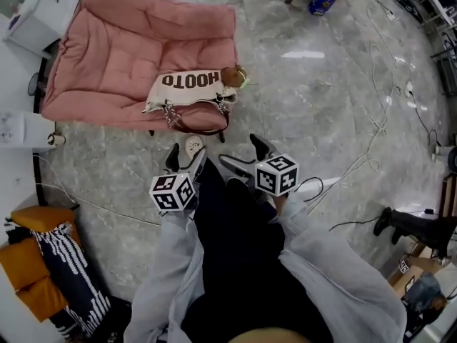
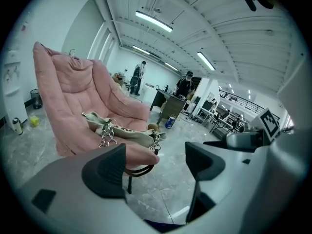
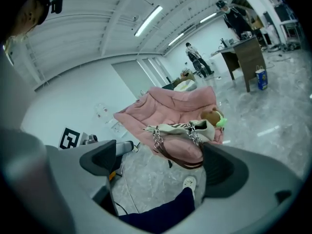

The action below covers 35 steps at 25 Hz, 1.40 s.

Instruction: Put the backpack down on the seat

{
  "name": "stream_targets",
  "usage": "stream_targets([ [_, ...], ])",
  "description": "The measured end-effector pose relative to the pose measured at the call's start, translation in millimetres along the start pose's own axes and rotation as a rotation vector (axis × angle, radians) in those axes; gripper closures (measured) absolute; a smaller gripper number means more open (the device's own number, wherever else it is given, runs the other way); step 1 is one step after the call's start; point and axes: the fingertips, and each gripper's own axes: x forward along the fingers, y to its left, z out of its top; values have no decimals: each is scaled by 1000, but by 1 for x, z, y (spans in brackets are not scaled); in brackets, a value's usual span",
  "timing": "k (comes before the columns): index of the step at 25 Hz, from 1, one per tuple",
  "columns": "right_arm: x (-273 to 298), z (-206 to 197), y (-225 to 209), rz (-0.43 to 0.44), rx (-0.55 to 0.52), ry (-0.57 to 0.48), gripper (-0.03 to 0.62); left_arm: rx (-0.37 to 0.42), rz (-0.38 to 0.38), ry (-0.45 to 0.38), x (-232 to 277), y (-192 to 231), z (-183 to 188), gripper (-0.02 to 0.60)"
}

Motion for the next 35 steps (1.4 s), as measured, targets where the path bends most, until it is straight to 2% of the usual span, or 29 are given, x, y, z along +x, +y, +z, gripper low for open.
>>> stream_targets([
  [8,-42,36,25,7,-117,-82,72,27,-63,-71,-38,-35,39,192],
  [12,-56,56,40,15,-169,-127,90,77,-117,-109,-56,-54,57,193],
  [14,-63,66,48,18,-194,-151,98,95,-168,-137,-65,-63,69,193],
  [17,-74,79,58,31,-225,-188,165,70,-258,-188,-79,-77,87,199],
  [18,-78,84,61,36,-238,-204,200,69,-275,-206,-83,-82,93,220],
  [20,-86,94,64,38,-266,-241,261,92,-291,-249,-91,-91,107,323],
  [24,-103,114,73,26,-351,-320,401,150,-270,-329,-107,-98,132,482],
  [28,-121,137,92,18,-486,-392,575,224,-200,-375,-122,-97,155,553],
  [31,-130,148,103,41,-503,-401,585,271,-166,-385,-128,-98,165,566],
  [35,-127,149,104,8,-529,-329,585,263,-138,-389,-130,-93,170,568],
])
